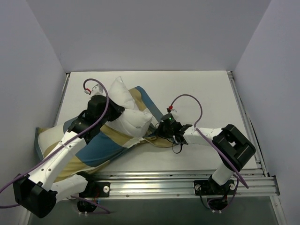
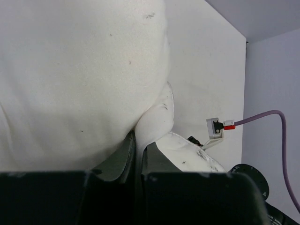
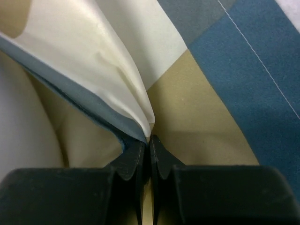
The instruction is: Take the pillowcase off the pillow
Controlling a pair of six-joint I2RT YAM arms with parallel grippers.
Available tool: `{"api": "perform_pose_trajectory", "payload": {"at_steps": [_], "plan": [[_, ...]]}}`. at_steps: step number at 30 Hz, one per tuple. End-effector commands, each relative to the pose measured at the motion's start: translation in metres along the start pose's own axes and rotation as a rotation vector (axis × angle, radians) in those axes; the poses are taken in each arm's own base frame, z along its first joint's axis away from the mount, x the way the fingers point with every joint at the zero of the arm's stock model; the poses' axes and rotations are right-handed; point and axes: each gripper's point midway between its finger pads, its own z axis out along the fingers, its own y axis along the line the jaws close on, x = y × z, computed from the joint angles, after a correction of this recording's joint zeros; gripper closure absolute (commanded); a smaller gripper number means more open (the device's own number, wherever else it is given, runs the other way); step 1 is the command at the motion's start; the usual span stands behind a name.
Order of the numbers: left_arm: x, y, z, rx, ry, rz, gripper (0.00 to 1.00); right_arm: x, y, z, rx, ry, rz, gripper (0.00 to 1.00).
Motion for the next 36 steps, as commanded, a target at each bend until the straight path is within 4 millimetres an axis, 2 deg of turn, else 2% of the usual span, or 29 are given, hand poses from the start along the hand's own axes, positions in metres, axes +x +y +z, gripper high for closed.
{"api": "perform_pose_trajectory", "payload": {"at_steps": [1, 3, 5, 6, 7, 8, 9, 10, 11, 12, 13, 14, 15, 16, 17, 18, 19, 20, 22, 23, 25, 27, 28, 29, 30, 32, 33, 35, 36], "plan": [[-0.083, 0.009, -0.024, -0.050, -0.338, -0.130, 0.98, 0.015, -0.159, -0.029, 0.573, 0.051, -0.141, 1.00], [-0.090, 0.003, -0.022, -0.028, -0.357, -0.126, 0.98, 0.014, -0.154, -0.027, 0.550, 0.050, -0.146, 1.00], [-0.086, -0.012, -0.015, 0.026, -0.312, -0.070, 0.98, 0.014, -0.146, -0.031, 0.507, 0.056, -0.142, 1.00], [-0.086, -0.023, -0.002, 0.054, -0.288, -0.050, 0.98, 0.007, -0.136, -0.029, 0.461, 0.033, -0.140, 1.00], [-0.074, -0.037, 0.007, 0.109, -0.218, -0.021, 0.98, -0.002, -0.124, -0.035, 0.413, -0.002, -0.129, 1.00], [-0.059, -0.039, 0.028, 0.109, -0.154, 0.015, 0.98, -0.008, -0.116, -0.041, 0.388, -0.027, -0.118, 1.00], [-0.062, -0.058, 0.032, 0.159, -0.142, 0.032, 0.98, -0.023, -0.102, -0.054, 0.341, -0.086, -0.102, 1.00], [-0.054, -0.067, 0.041, 0.183, -0.104, 0.055, 0.98, -0.034, -0.094, -0.062, 0.319, -0.127, -0.095, 0.97], [-0.028, -0.078, 0.057, 0.207, -0.021, 0.111, 0.98, -0.042, -0.092, -0.074, 0.319, -0.153, -0.095, 0.86], [-0.031, -0.103, 0.056, 0.257, -0.022, 0.142, 0.97, -0.059, -0.084, -0.095, 0.301, -0.224, -0.093, 0.80], [-0.023, -0.115, 0.058, 0.278, -0.003, 0.174, 0.93, -0.069, -0.079, -0.106, 0.290, -0.256, -0.118, 0.73], [-0.011, -0.121, 0.068, 0.281, 0.023, 0.236, 0.90, -0.086, -0.067, -0.121, 0.267, -0.307, -0.120, 0.61], [0.006, -0.140, 0.062, 0.320, 0.048, 0.280, 0.87, -0.094, -0.067, -0.134, 0.284, -0.337, -0.135, 0.56], [0.003, -0.157, 0.056, 0.348, 0.033, 0.300, 0.83, -0.106, -0.058, -0.152, 0.252, -0.386, -0.154, 0.52], [0.001, -0.159, 0.054, 0.342, 0.013, 0.322, 0.71, -0.117, -0.052, -0.167, 0.247, -0.417, -0.162, 0.44], [0.002, -0.165, 0.048, 0.355, 0.002, 0.330, 0.53, -0.125, -0.046, -0.181, 0.228, -0.453, -0.166, 0.41], [0.003, -0.160, 0.046, 0.345, -0.006, 0.331, 0.38, -0.128, -0.041, -0.187, 0.211, -0.460, -0.180, 0.38], [-0.004, -0.161, 0.034, 0.357, -0.027, 0.322, 0.16, -0.134, -0.034, -0.195, 0.192, -0.472, -0.212, 0.32], [-0.014, -0.147, 0.026, 0.296, -0.063, 0.315, 0.05, -0.133, -0.022, -0.199, 0.137, -0.454, -0.251, 0.26], [-0.014, -0.136, 0.014, 0.267, -0.053, 0.321, 0.02, -0.132, -0.017, -0.197, 0.119, -0.438, -0.297, 0.22], [-0.017, -0.119, 0.003, 0.206, -0.063, 0.316, 0.04, -0.132, -0.002, -0.191, 0.063, -0.413, -0.337, 0.18], [-0.011, -0.084, -0.012, 0.107, -0.042, 0.298, 0.04, -0.125, 0.017, -0.183, -0.031, -0.372, -0.388, 0.14], [-0.016, -0.066, -0.017, 0.034, -0.073, 0.288, 0.05, -0.121, 0.022, -0.174, -0.050, -0.343, -0.406, 0.13], [-0.015, -0.045, -0.030, -0.028, -0.066, 0.268, 0.04, -0.117, 0.036, -0.170, -0.117, -0.325, -0.423, 0.11], [-0.005, -0.020, -0.030, -0.094, -0.051, 0.276, 0.04, -0.113, 0.038, -0.159, -0.125, -0.296, -0.447, 0.11], [-0.004, 0.014, -0.044, -0.190, -0.066, 0.247, 0.04, -0.104, 0.052, -0.150, -0.176, -0.259, -0.488, 0.07], [0.009, 0.036, -0.043, -0.241, -0.041, 0.252, 0.04, -0.098, 0.058, -0.139, -0.197, -0.237, -0.509, 0.05], [0.018, 0.058, -0.047, -0.288, -0.027, 0.213, 0.04, -0.094, 0.070, -0.130, -0.228, -0.233, -0.554, 0.00], [0.020, 0.068, -0.052, -0.303, -0.026, 0.198, 0.04, -0.090, 0.073, -0.118, -0.235, -0.216, -0.568, 0.00]]}}
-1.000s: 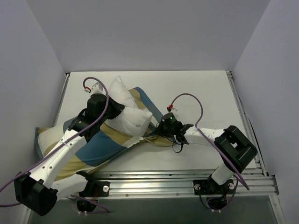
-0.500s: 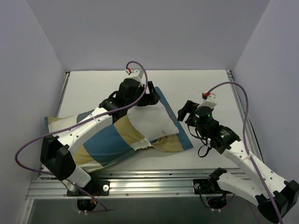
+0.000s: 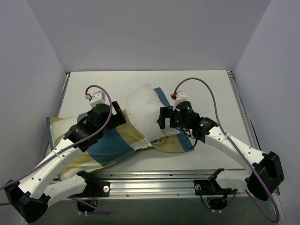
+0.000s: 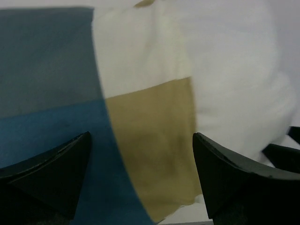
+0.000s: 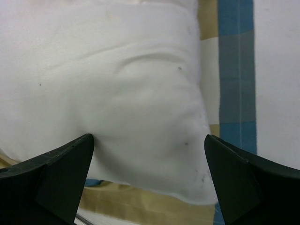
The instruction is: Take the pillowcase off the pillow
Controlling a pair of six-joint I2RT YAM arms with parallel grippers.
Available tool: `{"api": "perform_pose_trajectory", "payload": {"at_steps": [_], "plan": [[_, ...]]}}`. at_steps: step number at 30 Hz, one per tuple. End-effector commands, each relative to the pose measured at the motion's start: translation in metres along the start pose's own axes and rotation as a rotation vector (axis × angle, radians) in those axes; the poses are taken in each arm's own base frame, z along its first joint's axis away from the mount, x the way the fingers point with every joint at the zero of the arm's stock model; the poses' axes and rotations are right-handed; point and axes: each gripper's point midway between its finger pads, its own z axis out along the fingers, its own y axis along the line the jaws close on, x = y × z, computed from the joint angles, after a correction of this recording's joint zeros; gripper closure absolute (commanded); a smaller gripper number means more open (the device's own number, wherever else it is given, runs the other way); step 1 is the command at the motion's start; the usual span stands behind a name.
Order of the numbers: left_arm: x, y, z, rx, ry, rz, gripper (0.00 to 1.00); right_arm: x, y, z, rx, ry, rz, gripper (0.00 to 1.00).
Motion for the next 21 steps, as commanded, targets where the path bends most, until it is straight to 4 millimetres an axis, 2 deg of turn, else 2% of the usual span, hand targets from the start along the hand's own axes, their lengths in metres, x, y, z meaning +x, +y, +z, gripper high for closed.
{"api": "perform_pose_trajectory", "payload": {"at_steps": [1, 3, 4, 5, 6, 7, 8, 10, 11, 13, 14, 15, 16, 17, 18, 21], "plan": [[0.047, 0.069, 0.002, -0.229, 0.086, -0.017, 0.04, -0.018, 0.035, 0.016, -0.146, -0.052, -0.090, 0.00], [0.057, 0.083, 0.004, -0.241, 0.101, -0.082, 0.04, -0.003, 0.030, 0.034, -0.124, -0.011, -0.098, 0.02], [0.074, 0.095, 0.010, -0.261, 0.134, -0.088, 0.04, 0.003, 0.027, 0.039, -0.110, 0.006, -0.103, 0.09], [0.075, 0.094, 0.018, -0.241, 0.131, -0.115, 0.04, 0.012, 0.023, 0.042, -0.100, 0.032, -0.105, 0.48], [0.082, 0.092, 0.023, -0.218, 0.170, -0.134, 0.04, 0.017, 0.028, 0.040, -0.113, 0.041, -0.114, 0.67], [0.081, 0.098, 0.031, -0.226, 0.173, -0.156, 0.04, 0.019, 0.030, 0.037, -0.120, 0.040, -0.117, 0.82], [0.082, 0.094, 0.045, -0.211, 0.181, -0.145, 0.04, 0.024, 0.031, 0.031, -0.116, 0.049, -0.129, 1.00], [0.079, 0.082, 0.059, -0.164, 0.212, -0.132, 0.04, 0.023, 0.043, 0.011, -0.144, 0.027, -0.170, 1.00], [0.068, 0.068, 0.073, -0.144, 0.210, -0.101, 0.04, 0.022, 0.047, 0.002, -0.151, 0.023, -0.187, 1.00], [0.056, 0.050, 0.090, -0.102, 0.212, -0.076, 0.04, 0.023, 0.058, -0.026, -0.195, 0.028, -0.225, 1.00], [0.055, 0.042, 0.107, -0.092, 0.221, -0.053, 0.04, 0.024, 0.065, -0.036, -0.235, 0.034, -0.229, 1.00], [0.029, 0.017, 0.114, -0.035, 0.177, -0.056, 0.04, 0.023, 0.071, -0.051, -0.275, 0.029, -0.229, 1.00], [0.019, 0.005, 0.121, -0.006, 0.166, -0.050, 0.04, 0.025, 0.080, -0.060, -0.319, 0.035, -0.235, 1.00], [0.020, -0.008, 0.135, 0.029, 0.186, -0.038, 0.04, 0.030, 0.087, -0.069, -0.369, 0.051, -0.234, 1.00], [-0.004, -0.032, 0.137, 0.090, 0.144, -0.045, 0.04, 0.028, 0.093, -0.078, -0.401, 0.038, -0.215, 1.00], [-0.013, -0.065, 0.145, 0.175, 0.148, -0.035, 0.04, 0.042, 0.112, -0.091, -0.490, 0.052, -0.209, 0.96]]}}
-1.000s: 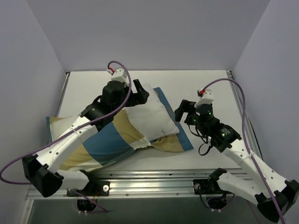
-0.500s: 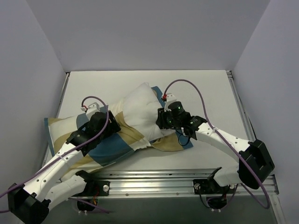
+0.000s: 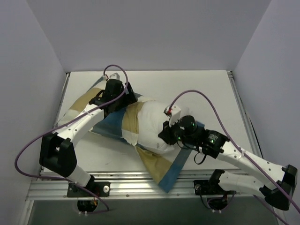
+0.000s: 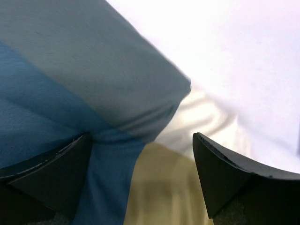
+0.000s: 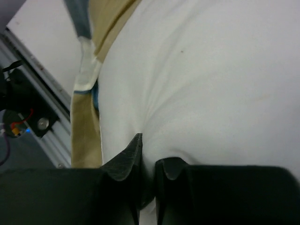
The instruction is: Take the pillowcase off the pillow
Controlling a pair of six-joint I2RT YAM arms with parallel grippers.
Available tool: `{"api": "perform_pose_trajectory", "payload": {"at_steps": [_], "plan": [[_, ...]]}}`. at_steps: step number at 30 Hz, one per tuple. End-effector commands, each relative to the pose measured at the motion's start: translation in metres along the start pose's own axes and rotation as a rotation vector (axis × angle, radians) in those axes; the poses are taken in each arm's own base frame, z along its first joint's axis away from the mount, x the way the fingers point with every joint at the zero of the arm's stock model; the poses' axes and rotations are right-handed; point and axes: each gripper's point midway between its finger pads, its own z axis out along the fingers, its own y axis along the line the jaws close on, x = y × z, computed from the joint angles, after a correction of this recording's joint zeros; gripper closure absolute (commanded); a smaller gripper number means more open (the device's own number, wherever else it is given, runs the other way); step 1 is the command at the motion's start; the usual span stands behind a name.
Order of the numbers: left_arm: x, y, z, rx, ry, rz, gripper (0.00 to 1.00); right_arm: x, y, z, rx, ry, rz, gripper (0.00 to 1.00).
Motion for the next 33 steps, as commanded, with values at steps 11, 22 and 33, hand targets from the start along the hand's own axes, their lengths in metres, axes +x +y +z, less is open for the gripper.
{"api": "perform_pose_trajectory", "payload": {"at_steps": [11, 22, 33], "plan": [[-0.022, -0.008, -0.088, 0.082, -0.162, 0.039, 0.04, -0.012, 0.048, -0.010, -0.064, 0.003, -0.083, 0.18], [0.046, 0.076, -0.092, -0.095, -0.068, -0.042, 0.04, -0.062, -0.120, -0.020, 0.575, -0.128, 0.183, 0.07], [0.007, 0.039, -0.020, -0.041, -0.066, 0.016, 0.04, 0.030, -0.053, 0.059, 0.227, 0.186, 0.091, 0.14]]}}
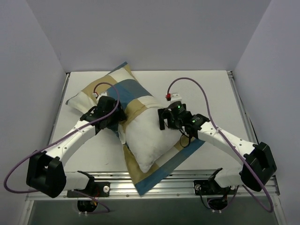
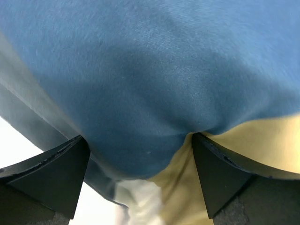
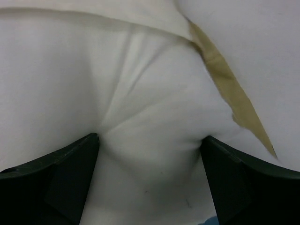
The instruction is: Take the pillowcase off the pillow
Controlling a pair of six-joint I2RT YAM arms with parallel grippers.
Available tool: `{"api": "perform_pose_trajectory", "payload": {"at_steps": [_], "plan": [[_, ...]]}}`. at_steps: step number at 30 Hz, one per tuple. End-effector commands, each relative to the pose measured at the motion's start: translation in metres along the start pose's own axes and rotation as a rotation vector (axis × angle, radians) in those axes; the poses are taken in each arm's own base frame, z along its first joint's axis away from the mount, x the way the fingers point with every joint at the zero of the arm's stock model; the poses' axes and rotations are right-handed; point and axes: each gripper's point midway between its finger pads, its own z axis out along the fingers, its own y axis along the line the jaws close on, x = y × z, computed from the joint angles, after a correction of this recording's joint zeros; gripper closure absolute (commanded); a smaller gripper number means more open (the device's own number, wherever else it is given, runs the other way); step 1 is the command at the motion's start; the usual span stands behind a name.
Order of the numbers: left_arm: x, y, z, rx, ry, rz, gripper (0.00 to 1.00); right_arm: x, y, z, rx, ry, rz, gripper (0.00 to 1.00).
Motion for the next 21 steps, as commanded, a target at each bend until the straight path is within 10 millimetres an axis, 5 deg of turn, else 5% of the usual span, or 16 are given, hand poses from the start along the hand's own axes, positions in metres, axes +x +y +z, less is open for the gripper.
{"api": "perform_pose_trajectory", "payload": {"at_steps": [1, 4, 7, 14, 21], "plan": [[-0.049, -0.052, 0.013, 0.141, -0.095, 0.030, 0.04, 0.042, 0.071, -0.024, -0.238, 0.087, -0.097, 0.15], [-0.063, -0.088, 0.021, 0.240, -0.084, 0.066, 0.04, 0.067, 0.117, -0.051, -0.360, 0.096, -0.082, 0.17], [-0.071, -0.109, 0.020, 0.308, -0.086, 0.063, 0.04, 0.070, 0.136, -0.067, -0.406, 0.048, -0.042, 0.18], [-0.094, -0.090, -0.001, 0.227, -0.166, 0.112, 0.04, 0.033, 0.110, -0.069, -0.243, -0.074, -0.038, 0.17], [-0.111, -0.076, -0.070, 0.248, -0.280, 0.231, 0.06, -0.024, 0.070, -0.081, -0.129, -0.202, 0.013, 0.17]]}}
